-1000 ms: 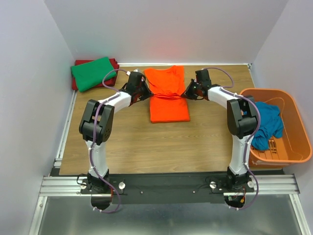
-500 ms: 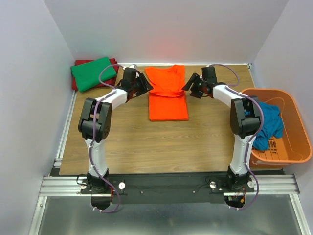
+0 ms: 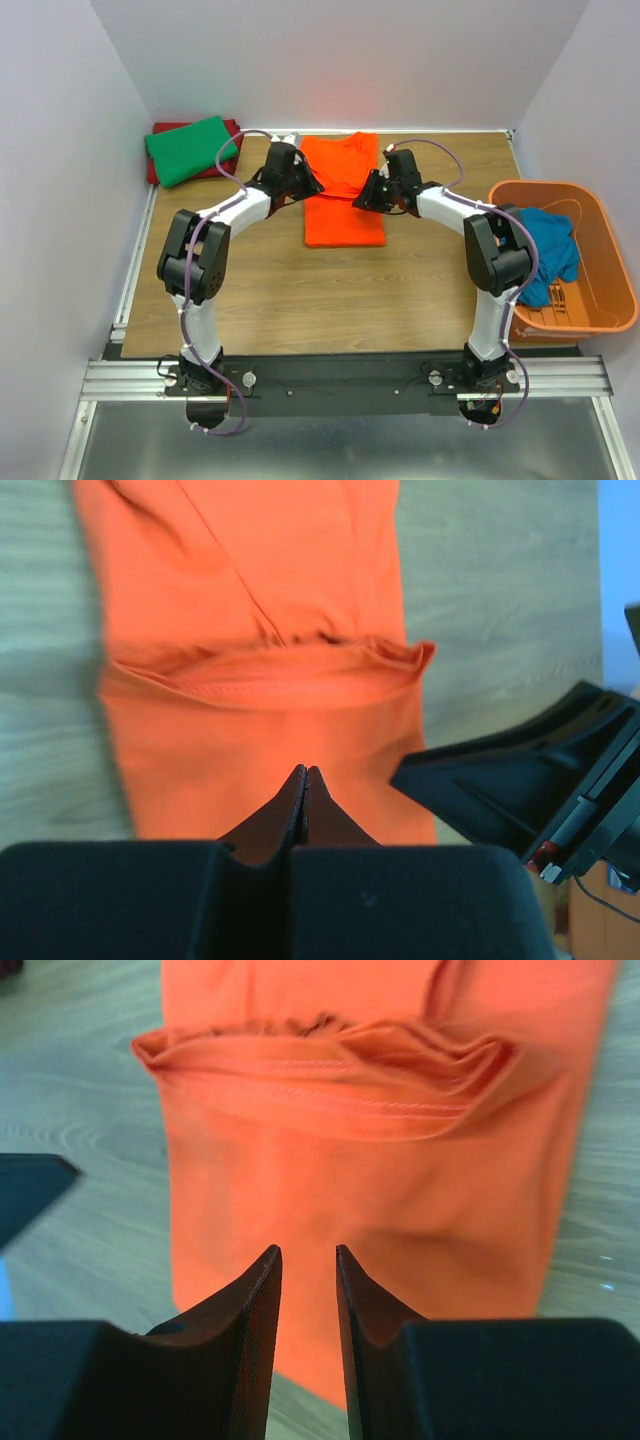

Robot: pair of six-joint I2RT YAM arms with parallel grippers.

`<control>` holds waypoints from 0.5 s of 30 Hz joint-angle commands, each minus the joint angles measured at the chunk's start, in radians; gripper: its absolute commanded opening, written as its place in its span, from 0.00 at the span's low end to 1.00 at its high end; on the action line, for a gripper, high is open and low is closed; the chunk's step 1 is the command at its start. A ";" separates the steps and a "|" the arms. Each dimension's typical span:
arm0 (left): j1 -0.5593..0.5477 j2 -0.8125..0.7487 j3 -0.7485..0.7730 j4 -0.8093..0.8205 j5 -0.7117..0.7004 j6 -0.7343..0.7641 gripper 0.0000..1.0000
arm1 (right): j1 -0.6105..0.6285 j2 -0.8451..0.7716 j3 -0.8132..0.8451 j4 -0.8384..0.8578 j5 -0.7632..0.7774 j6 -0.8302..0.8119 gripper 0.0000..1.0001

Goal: Fold and stack the t-shirts
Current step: Fold the folded rectangular tshirt in 1/3 of the way

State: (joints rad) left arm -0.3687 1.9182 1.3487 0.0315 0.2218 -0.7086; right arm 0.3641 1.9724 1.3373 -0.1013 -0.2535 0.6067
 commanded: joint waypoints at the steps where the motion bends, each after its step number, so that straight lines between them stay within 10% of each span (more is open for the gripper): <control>1: -0.044 0.044 0.013 -0.007 0.021 0.003 0.00 | 0.010 0.052 0.022 0.023 -0.033 -0.038 0.34; 15: -0.056 0.186 0.179 -0.053 0.093 0.043 0.00 | -0.010 0.241 0.236 0.018 -0.021 -0.061 0.33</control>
State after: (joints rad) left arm -0.4278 2.0945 1.4902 0.0051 0.2771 -0.6941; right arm 0.3691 2.1616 1.5028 -0.0959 -0.2745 0.5640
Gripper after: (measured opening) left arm 0.003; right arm 0.332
